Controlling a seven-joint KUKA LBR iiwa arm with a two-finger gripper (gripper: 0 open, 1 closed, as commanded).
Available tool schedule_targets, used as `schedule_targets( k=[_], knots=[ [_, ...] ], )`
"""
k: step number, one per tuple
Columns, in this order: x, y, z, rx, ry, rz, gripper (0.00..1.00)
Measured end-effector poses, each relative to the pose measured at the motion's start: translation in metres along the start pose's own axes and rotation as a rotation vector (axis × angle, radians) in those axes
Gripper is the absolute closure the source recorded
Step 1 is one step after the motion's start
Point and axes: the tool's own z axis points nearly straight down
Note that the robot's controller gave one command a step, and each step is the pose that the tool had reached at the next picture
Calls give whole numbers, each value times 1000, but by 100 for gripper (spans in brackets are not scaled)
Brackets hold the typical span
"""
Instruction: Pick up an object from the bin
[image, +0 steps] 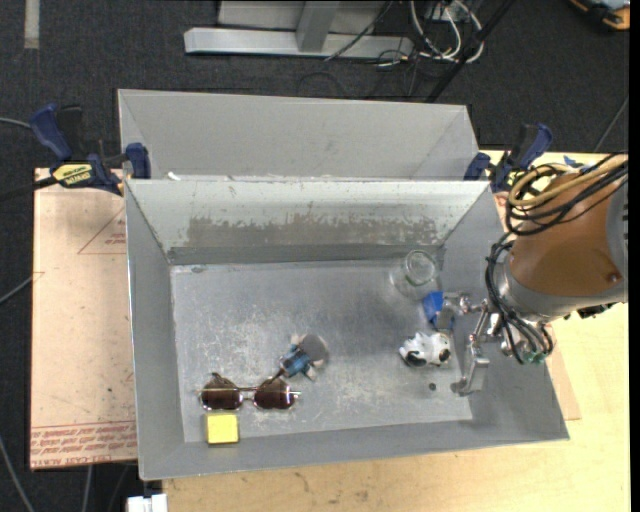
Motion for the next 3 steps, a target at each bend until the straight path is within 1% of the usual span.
schedule_targets(
  k=[1, 2, 3],
  knots=[
    [-3, -2, 28, -2, 11, 28, 0],
    [-28, 2, 4, 0, 3, 64, 0],
    [-23, -8, 71, 0, 8, 34, 0]
  ],
)
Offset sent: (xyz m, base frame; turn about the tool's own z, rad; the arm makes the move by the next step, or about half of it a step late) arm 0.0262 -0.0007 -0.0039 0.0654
